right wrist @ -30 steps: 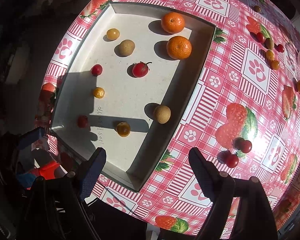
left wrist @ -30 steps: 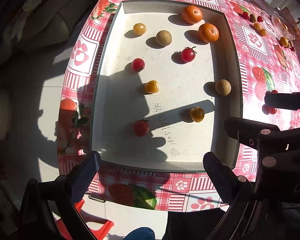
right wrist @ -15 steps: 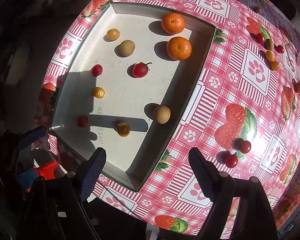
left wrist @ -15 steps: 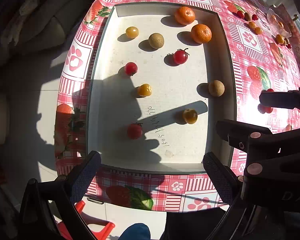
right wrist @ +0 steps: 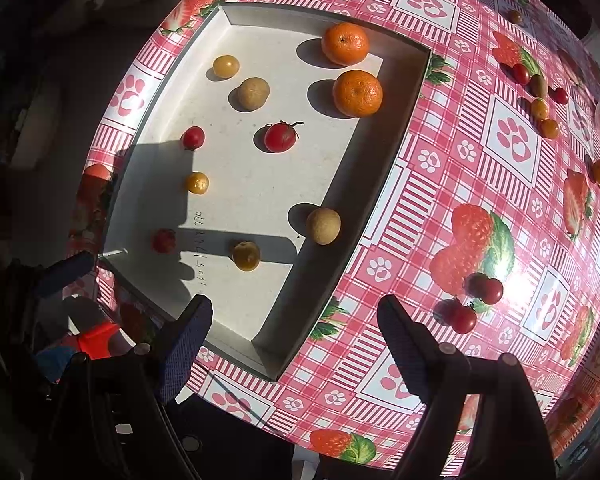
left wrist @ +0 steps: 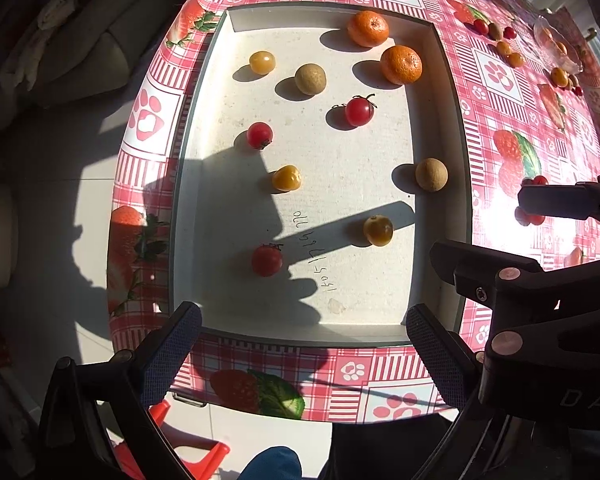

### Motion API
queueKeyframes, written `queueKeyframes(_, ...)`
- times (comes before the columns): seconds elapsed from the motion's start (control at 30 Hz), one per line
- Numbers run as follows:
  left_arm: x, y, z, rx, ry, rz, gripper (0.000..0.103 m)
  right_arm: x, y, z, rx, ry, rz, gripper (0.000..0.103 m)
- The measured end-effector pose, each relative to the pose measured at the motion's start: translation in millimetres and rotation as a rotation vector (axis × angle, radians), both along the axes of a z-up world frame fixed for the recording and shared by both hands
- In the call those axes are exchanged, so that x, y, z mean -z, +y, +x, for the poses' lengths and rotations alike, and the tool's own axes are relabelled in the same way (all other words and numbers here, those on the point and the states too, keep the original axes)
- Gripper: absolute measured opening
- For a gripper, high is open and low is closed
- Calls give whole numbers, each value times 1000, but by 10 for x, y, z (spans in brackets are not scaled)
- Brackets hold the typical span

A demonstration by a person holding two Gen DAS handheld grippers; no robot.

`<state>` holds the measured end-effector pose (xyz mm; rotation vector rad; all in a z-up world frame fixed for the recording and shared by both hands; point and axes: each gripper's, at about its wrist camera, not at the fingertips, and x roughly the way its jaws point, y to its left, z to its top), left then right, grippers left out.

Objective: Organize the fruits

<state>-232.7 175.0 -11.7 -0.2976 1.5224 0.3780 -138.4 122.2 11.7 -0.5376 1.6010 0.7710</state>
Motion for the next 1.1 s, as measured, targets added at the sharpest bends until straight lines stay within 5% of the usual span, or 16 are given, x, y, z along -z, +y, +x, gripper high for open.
queueKeyframes(1.1, 4, 0, 95, 6, 19, -6, 103, 13, 31, 7, -23, -3, 14, 87)
